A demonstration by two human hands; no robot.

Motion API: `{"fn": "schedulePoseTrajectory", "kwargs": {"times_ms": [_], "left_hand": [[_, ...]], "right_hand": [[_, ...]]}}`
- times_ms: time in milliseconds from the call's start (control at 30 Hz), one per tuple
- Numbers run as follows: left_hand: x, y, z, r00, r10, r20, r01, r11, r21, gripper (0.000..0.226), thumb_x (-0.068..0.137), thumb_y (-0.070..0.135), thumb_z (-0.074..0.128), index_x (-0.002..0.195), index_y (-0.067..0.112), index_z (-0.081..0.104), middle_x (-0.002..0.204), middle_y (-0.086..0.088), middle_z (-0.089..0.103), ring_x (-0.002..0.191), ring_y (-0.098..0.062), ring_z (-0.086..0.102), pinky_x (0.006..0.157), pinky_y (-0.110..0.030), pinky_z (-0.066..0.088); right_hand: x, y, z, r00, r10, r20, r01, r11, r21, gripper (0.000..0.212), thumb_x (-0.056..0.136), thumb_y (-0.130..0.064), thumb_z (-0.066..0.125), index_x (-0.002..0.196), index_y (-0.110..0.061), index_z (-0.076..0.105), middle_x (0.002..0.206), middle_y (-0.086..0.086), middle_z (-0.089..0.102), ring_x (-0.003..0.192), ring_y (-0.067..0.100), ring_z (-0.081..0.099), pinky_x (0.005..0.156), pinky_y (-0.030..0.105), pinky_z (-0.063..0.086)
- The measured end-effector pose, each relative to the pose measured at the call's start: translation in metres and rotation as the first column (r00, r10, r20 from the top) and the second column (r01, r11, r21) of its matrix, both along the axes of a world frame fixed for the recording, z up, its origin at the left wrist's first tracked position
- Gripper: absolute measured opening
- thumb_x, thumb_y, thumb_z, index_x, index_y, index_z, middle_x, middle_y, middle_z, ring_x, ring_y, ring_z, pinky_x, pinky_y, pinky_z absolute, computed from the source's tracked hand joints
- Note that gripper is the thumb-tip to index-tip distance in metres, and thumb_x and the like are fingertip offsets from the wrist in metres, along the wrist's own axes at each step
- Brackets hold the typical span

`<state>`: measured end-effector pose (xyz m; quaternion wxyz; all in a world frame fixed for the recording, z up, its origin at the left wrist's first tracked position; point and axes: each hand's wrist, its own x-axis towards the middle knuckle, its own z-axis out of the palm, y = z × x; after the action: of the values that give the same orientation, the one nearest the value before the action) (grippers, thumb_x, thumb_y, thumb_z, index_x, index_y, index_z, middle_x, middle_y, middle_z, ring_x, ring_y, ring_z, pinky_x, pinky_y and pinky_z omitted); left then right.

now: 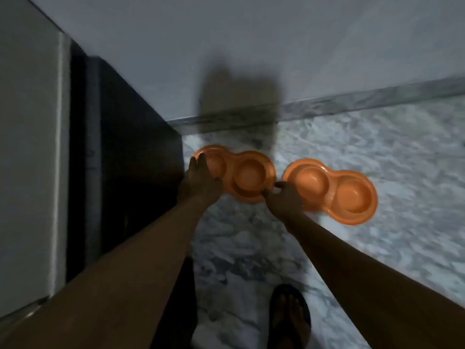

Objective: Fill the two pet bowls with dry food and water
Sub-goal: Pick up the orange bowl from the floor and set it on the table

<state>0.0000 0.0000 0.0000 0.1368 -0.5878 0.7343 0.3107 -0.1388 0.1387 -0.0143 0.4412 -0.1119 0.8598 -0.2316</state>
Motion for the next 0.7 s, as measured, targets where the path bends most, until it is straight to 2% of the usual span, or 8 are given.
{"fn": "schedulePoseTrajectory", "kwargs": {"times_ms": [67,133,267,367,500,567,633,700], "left_hand": [[0.002,-0.006,-0.041,0.998,-0.035,0.049,0.04,0.994,-0.104,0.086,0.089,0.033,0.058,0.156,0.014,0.008,0.164,-0.006,0.009,0.142,-0.031,0.031,0.109,-0.044,0.038],[0.004,-0.013,-0.073,0.993,-0.078,0.092,0.09,0.985,-0.145,0.088,0.091,0.034,0.057,0.156,0.006,0.004,0.163,-0.011,0.009,0.147,-0.027,0.021,0.115,-0.039,0.03],[0.008,-0.014,-0.102,0.998,0.058,-0.038,-0.063,0.986,-0.151,0.074,0.085,0.019,0.061,0.149,0.006,0.026,0.148,-0.017,0.039,0.134,-0.036,0.039,0.105,-0.047,0.042],[0.013,-0.006,-0.099,0.994,0.079,-0.079,-0.091,0.981,-0.171,0.07,0.084,0.012,0.058,0.149,0.011,0.031,0.145,-0.014,0.045,0.137,-0.036,0.033,0.109,-0.044,0.038],[0.009,0.013,-0.047,0.956,0.141,-0.256,-0.179,0.975,-0.13,0.074,0.09,0.012,0.056,0.155,0.016,0.02,0.161,-0.006,0.022,0.146,-0.03,0.023,0.118,-0.039,0.024],[0.005,0.023,0.0,0.915,0.186,-0.359,-0.242,0.963,-0.118,0.068,0.092,0.008,0.051,0.154,0.017,0.026,0.163,-0.005,0.018,0.146,-0.026,0.024,0.118,-0.036,0.023],[0.002,0.032,0.062,0.88,0.219,-0.421,-0.273,0.959,-0.072,0.059,0.093,0.009,0.047,0.15,0.019,0.038,0.159,-0.008,0.028,0.144,-0.028,0.03,0.118,-0.039,0.026],[-0.001,0.043,0.134,0.855,0.191,-0.482,-0.254,0.965,-0.068,0.054,0.089,0.013,0.048,0.143,0.019,0.049,0.147,-0.012,0.048,0.133,-0.032,0.044,0.112,-0.045,0.036]], "right_hand": [[0.011,-0.007,-0.04,0.997,-0.081,-0.014,0.081,0.996,-0.038,0.064,0.096,-0.041,0.065,0.147,-0.007,0.047,0.146,0.02,0.055,0.134,0.039,0.053,0.106,0.044,0.045],[0.019,-0.012,-0.074,0.987,-0.15,-0.053,0.146,0.987,-0.066,0.065,0.097,-0.046,0.061,0.149,-0.01,0.046,0.143,0.022,0.057,0.132,0.041,0.053,0.103,0.043,0.044],[0.027,-0.015,-0.105,0.962,-0.215,-0.168,0.202,0.975,-0.088,0.056,0.095,-0.039,0.062,0.141,-0.007,0.058,0.131,0.023,0.064,0.128,0.041,0.054,0.1,0.043,0.044],[0.022,-0.011,-0.094,0.947,-0.279,-0.158,0.267,0.959,-0.092,0.051,0.093,-0.034,0.066,0.134,-0.003,0.064,0.127,0.022,0.068,0.126,0.042,0.055,0.099,0.045,0.046],[0.003,0.011,-0.025,0.942,-0.289,-0.172,0.267,0.953,-0.142,0.039,0.093,-0.031,0.065,0.118,-0.001,0.071,0.109,0.027,0.071,0.115,0.045,0.06,0.091,0.045,0.046],[-0.011,0.027,0.037,0.944,-0.278,-0.18,0.251,0.955,-0.157,0.037,0.094,-0.03,0.065,0.117,-0.002,0.072,0.106,0.026,0.072,0.111,0.043,0.062,0.085,0.04,0.044],[-0.02,0.044,0.109,0.944,-0.273,-0.183,0.245,0.956,-0.164,0.042,0.094,-0.032,0.066,0.123,-0.001,0.07,0.105,0.024,0.074,0.108,0.039,0.065,0.087,0.04,0.046],[-0.025,0.061,0.188,0.939,-0.294,-0.177,0.266,0.95,-0.165,0.055,0.092,-0.039,0.068,0.137,-0.008,0.064,0.111,0.017,0.076,0.107,0.035,0.068,0.097,0.043,0.051]]}}
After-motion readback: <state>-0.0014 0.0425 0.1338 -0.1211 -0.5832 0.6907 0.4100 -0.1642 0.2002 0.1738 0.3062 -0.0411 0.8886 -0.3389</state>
